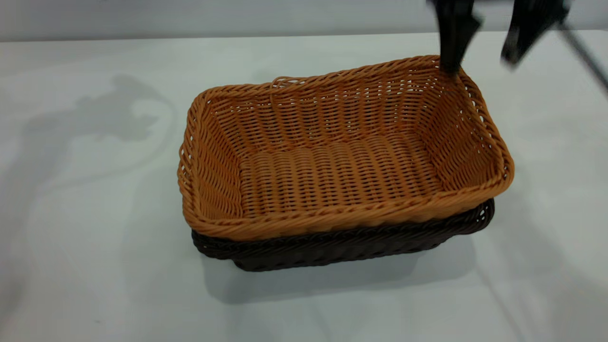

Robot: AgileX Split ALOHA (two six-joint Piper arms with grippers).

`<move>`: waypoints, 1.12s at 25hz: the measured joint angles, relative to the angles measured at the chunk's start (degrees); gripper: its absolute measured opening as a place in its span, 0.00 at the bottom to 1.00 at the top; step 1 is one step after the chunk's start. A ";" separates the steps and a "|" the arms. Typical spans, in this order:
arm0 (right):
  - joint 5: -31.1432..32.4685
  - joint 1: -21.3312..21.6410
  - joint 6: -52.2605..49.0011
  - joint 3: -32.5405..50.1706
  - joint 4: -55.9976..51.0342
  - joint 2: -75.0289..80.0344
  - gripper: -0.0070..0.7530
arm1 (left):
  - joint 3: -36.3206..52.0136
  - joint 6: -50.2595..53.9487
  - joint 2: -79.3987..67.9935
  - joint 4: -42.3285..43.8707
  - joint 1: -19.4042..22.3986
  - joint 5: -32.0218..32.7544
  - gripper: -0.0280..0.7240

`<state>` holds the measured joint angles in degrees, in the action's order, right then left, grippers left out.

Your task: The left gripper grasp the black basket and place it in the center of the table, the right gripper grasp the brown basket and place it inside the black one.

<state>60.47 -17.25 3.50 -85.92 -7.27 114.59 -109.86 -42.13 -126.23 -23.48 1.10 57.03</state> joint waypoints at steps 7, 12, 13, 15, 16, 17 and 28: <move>2.03 0.00 0.00 -0.71 0.07 -19.64 0.79 | -1.62 9.91 10.01 5.68 0.00 9.46 0.81; 5.43 0.00 0.00 -0.71 -0.46 -32.56 0.79 | -1.69 19.61 17.60 12.28 0.17 9.82 0.81; 6.58 0.00 0.00 -0.71 -0.84 -34.83 0.79 | -1.69 21.54 19.15 12.93 0.17 9.82 0.81; 8.95 0.00 0.06 -0.44 -1.42 -38.74 0.79 | -1.69 24.76 22.24 14.68 0.17 9.82 0.81; 10.04 0.00 0.25 0.16 -1.50 -40.90 0.79 | -1.71 26.04 23.44 15.67 0.22 9.82 0.81; 10.58 0.00 0.50 1.08 -1.58 -43.18 0.79 | -1.71 27.17 24.85 16.25 0.22 9.82 0.81; 8.54 0.00 1.18 27.47 -5.14 -71.13 0.79 | 12.14 35.42 42.82 18.12 0.28 9.82 0.81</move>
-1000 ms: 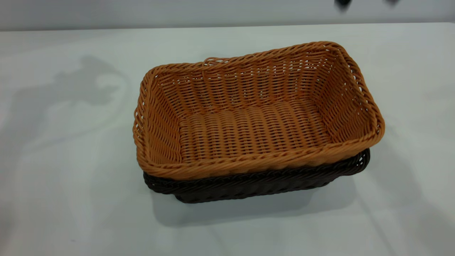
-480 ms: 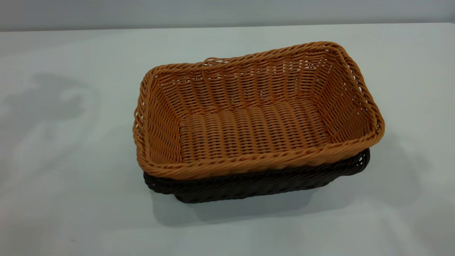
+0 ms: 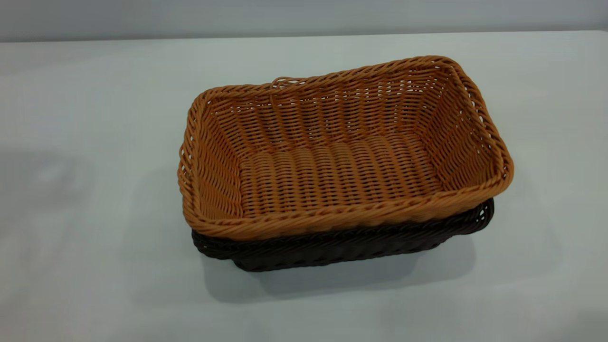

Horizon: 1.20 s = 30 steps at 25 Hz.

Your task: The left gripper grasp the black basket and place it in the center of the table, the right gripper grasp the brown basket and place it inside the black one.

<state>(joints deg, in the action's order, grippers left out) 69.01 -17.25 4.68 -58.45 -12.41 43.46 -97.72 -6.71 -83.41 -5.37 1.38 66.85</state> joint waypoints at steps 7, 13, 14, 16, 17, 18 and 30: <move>-0.24 0.00 -0.37 15.06 -0.32 -17.89 0.79 | 24.44 0.07 16.17 0.20 0.00 0.00 0.81; 0.09 0.00 -2.51 22.48 0.00 -31.15 0.79 | 43.50 1.09 30.75 0.20 0.00 0.00 0.81; 0.01 0.00 -2.51 23.32 0.48 -32.88 0.79 | 46.07 1.38 33.37 0.20 0.00 0.00 0.81; -0.13 0.00 -2.45 24.99 1.80 -35.28 0.79 | 49.95 1.51 38.19 0.20 0.00 0.00 0.81; -0.25 0.00 -2.32 25.60 2.54 -36.17 0.79 | 51.62 1.57 40.85 0.20 0.00 0.00 0.81; -0.61 0.00 -2.18 26.43 3.56 -36.83 0.79 | 53.14 1.62 43.56 0.20 0.00 0.00 0.81; -3.63 0.00 -2.03 31.59 5.35 -37.89 0.79 | 63.40 -0.39 72.94 0.20 0.00 0.00 0.81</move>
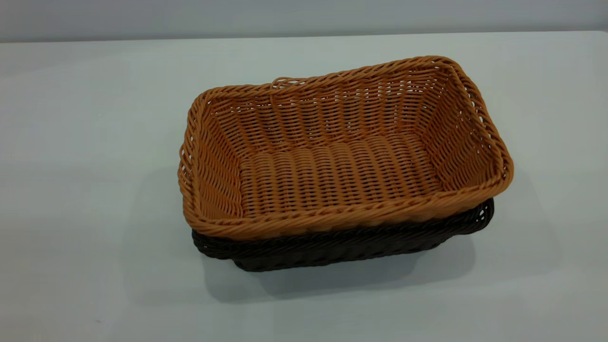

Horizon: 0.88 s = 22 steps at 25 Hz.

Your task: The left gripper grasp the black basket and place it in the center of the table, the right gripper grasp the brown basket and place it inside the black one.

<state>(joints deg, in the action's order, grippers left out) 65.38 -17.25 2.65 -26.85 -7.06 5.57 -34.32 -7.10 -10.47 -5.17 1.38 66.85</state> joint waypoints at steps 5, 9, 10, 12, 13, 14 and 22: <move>0.00 0.00 0.00 0.00 0.00 0.00 0.79 | 2.72 -0.12 7.30 0.06 0.00 0.00 0.81; -0.12 0.00 0.00 0.00 0.00 0.00 0.79 | 4.48 -0.12 8.55 0.18 -0.09 -0.27 0.81; -0.12 0.00 0.00 0.00 0.00 0.00 0.79 | 4.76 -0.12 8.60 0.18 -0.09 -0.32 0.81; -0.18 0.00 0.00 0.00 0.00 0.00 0.79 | 5.79 -0.12 8.60 0.18 -0.09 -1.46 0.81; -0.18 0.00 0.00 0.00 0.00 0.00 0.79 | 6.18 -0.12 8.60 0.18 -0.16 -1.71 0.81; -0.18 0.00 0.00 0.00 0.00 0.00 0.79 | 6.32 -0.12 8.60 0.18 -0.16 -1.86 0.81; -0.24 0.00 0.00 0.00 0.00 0.00 0.79 | 6.31 -0.12 8.60 0.18 -0.16 -2.23 0.81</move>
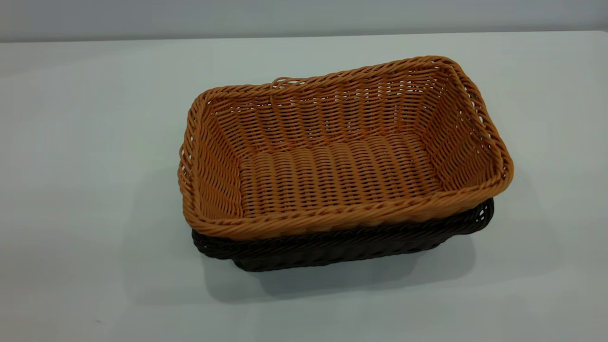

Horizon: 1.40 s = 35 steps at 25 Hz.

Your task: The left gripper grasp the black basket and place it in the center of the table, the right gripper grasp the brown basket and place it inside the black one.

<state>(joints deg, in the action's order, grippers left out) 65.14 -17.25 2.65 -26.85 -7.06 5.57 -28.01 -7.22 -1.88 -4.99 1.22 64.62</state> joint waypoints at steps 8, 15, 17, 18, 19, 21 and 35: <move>-0.04 0.00 0.00 0.00 0.00 0.00 0.79 | 0.00 -0.16 1.63 0.00 -0.98 -0.20 0.81; -0.06 0.00 0.00 0.00 0.00 0.00 0.79 | 0.00 6.09 2.97 3.97 -2.59 -0.33 0.81; -0.06 0.00 0.00 0.00 0.00 0.00 0.79 | 0.00 8.73 2.97 5.99 -2.59 -0.33 0.81; -0.06 0.00 0.00 0.00 0.00 0.00 0.79 | 0.00 9.70 2.97 6.69 -2.59 -0.33 0.81; -0.06 0.00 0.00 0.00 0.00 0.00 0.79 | 0.00 10.22 2.97 7.05 -2.59 -0.33 0.81; -0.06 0.00 0.00 0.00 0.00 0.00 0.79 | 0.00 10.75 2.97 7.33 -2.59 -0.33 0.81; -0.06 1.59 0.00 0.00 -0.06 -0.05 0.79 | 0.00 11.09 2.97 7.34 -2.59 -0.33 0.81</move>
<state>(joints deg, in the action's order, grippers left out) 65.08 -15.66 2.65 -26.85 -7.12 5.52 -28.01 3.86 1.10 2.35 -1.37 64.29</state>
